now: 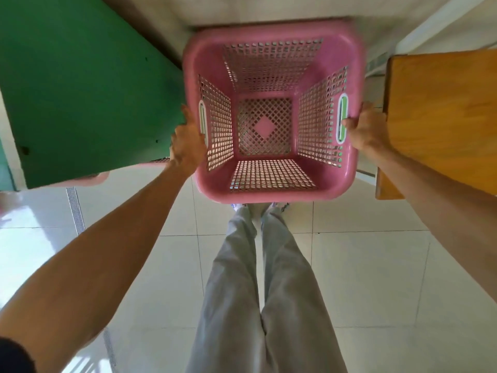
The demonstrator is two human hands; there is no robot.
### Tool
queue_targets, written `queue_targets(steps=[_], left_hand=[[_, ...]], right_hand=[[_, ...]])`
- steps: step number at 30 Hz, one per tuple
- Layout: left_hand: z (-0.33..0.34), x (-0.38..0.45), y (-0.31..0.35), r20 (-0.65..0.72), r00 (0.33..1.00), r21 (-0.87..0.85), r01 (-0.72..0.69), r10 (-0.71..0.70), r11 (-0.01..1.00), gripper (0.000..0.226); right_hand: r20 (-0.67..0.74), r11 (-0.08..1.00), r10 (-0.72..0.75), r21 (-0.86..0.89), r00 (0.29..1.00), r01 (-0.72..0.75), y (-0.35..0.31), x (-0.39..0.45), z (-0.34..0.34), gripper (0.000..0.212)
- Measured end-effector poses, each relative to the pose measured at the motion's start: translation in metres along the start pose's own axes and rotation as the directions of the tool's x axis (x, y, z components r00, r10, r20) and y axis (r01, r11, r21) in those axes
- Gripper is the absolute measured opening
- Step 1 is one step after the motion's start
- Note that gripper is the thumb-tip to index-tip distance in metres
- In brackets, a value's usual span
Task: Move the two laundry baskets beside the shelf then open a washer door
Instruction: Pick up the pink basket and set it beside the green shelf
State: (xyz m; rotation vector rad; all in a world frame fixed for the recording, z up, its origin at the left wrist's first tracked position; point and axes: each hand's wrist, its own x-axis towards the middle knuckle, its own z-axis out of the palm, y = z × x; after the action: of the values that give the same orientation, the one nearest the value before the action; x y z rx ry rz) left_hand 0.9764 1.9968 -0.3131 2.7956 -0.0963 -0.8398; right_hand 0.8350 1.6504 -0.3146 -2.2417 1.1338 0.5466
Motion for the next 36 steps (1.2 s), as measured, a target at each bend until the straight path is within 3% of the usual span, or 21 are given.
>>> queue_targets(steps=[8, 17, 20, 23, 28, 31, 33, 36], left_hand=[[0.004, 0.008, -0.007, 0.024, 0.999, 0.073, -0.025, 0.023, 0.997, 0.081], [0.004, 0.003, -0.015, 0.011, 0.998, 0.004, -0.057, 0.057, 0.998, 0.083], [-0.007, -0.01, -0.017, 0.057, 0.991, -0.034, -0.116, 0.118, 0.993, 0.086], [-0.013, -0.014, -0.025, 0.173, 0.971, -0.019, -0.165, 0.166, 0.986, 0.082], [-0.116, -0.099, 0.048, 0.329, 0.909, -0.003, -0.269, 0.255, 0.963, 0.048], [-0.161, -0.134, 0.066, 0.338, 0.892, 0.056, -0.338, 0.301, 0.939, 0.057], [-0.161, -0.117, 0.048, 0.324, 0.898, 0.064, -0.335, 0.298, 0.94, 0.063], [-0.233, -0.168, 0.072, 0.28, 0.902, 0.146, -0.378, 0.329, 0.914, 0.08]], right_hand=[[-0.021, 0.997, -0.063, 0.031, 0.998, 0.064, 0.004, 0.002, 0.005, 0.037], [0.002, 1.0, 0.004, 0.012, 1.0, -0.004, 0.005, 0.007, 0.008, 0.04], [0.074, 0.998, 0.03, -0.057, 0.997, -0.026, 0.004, -0.005, 0.001, 0.045], [0.122, 0.995, -0.042, -0.083, 0.992, 0.052, -0.001, -0.033, -0.012, 0.048], [0.231, 0.999, -0.045, -0.004, 0.972, 0.047, -0.042, -0.111, -0.068, 0.037], [0.256, 0.997, -0.064, -0.027, 0.965, 0.073, -0.067, -0.157, -0.113, 0.047], [0.245, 0.992, -0.091, -0.059, 0.965, 0.109, -0.08, -0.183, -0.141, 0.049], [0.212, 0.982, -0.121, -0.114, 0.97, 0.148, -0.089, -0.208, -0.176, 0.048]])
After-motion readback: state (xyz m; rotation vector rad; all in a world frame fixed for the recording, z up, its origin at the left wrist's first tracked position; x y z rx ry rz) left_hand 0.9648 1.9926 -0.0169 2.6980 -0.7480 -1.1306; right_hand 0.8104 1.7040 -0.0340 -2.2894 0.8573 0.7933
